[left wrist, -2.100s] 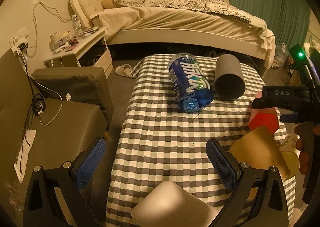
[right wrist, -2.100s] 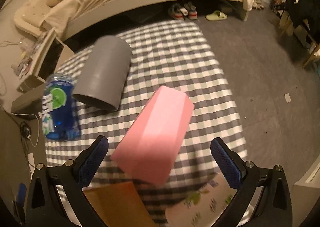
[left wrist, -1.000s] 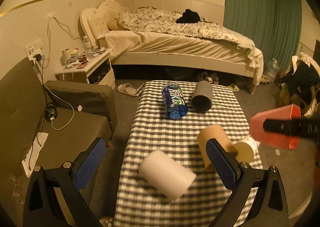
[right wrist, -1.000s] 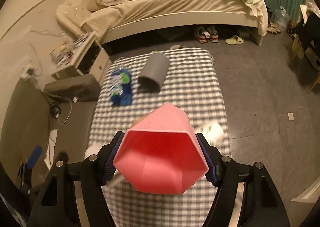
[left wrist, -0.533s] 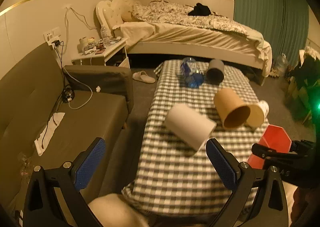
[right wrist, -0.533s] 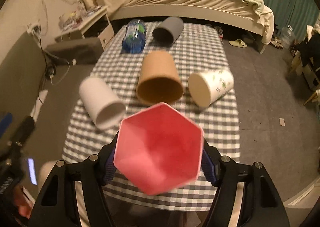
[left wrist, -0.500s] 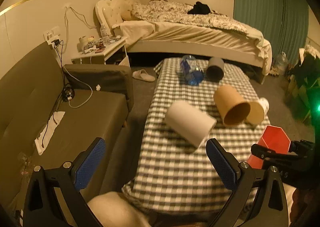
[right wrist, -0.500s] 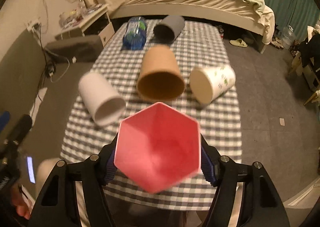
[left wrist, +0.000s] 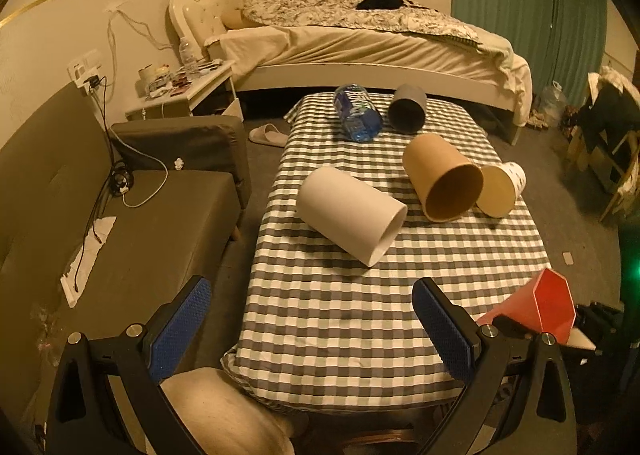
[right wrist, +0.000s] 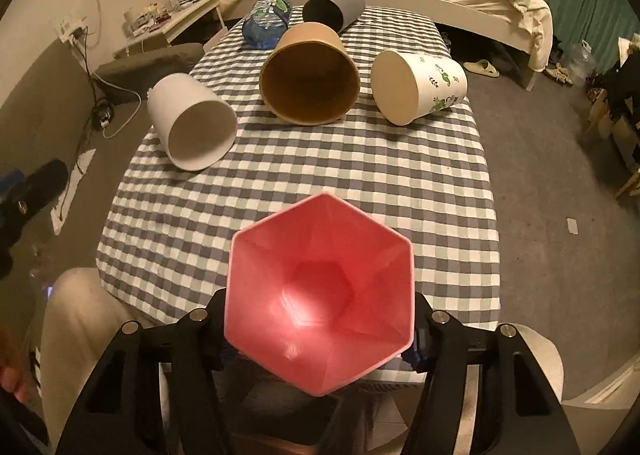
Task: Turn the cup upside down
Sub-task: 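Lift the pink cup with the right tool and rotate its opening downward, then lower the pink cup onto the cloth and open the right tool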
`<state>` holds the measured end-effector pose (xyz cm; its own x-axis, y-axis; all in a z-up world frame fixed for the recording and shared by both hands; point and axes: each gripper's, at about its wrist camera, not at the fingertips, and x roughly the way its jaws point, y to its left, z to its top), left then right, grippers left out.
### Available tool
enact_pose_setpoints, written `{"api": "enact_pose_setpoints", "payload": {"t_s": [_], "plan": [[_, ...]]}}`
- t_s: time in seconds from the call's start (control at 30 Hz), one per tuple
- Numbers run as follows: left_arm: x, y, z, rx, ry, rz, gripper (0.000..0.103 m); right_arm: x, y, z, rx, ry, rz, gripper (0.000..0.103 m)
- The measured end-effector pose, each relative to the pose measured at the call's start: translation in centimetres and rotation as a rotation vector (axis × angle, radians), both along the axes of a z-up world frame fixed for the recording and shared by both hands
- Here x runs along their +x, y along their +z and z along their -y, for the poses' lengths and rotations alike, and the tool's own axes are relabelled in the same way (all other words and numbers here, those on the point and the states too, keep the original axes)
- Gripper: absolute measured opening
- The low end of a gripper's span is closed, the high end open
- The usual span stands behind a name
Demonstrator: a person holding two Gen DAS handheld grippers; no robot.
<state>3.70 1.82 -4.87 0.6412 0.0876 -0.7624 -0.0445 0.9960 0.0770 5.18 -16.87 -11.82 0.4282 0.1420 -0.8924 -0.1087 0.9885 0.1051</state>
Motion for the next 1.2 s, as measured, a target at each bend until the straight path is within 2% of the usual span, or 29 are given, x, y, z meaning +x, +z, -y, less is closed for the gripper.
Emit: {"api": "enact_pose_setpoints", "payload": {"t_s": [0.4,0.73,0.77,0.8,1.0,1.2], "plan": [[0.9,-1.8,-1.3,-0.010,0.027,-0.047,0.103,5.2,0.1,-0.8,0.011,-0.004,-0.002,0.060],[2.0,-3.7,-1.9,-0.035,0.024,-0.091,0.103,10.6,-3.3,-0.7,0.025,-0.053,-0.086,0.060],[2.1,-3.9,-1.8,-0.044,0.018,-0.094,0.103,10.7,-3.4,-0.7,0.021,-0.056,-0.083,0.064],[2.2,-4.0,-1.6,-0.052,0.013,-0.100,0.103,10.6,-3.3,-0.6,0.021,-0.057,-0.078,0.073],[2.6,-3.7,1.5,-0.025,-0.031,-0.096,0.103,9.0,-0.1,1.3,0.082,-0.067,0.003,0.084],[2.6,-2.8,5.7,-0.081,-0.080,-0.086,0.103,5.9,4.6,5.2,0.028,-0.095,0.149,0.089]]}}
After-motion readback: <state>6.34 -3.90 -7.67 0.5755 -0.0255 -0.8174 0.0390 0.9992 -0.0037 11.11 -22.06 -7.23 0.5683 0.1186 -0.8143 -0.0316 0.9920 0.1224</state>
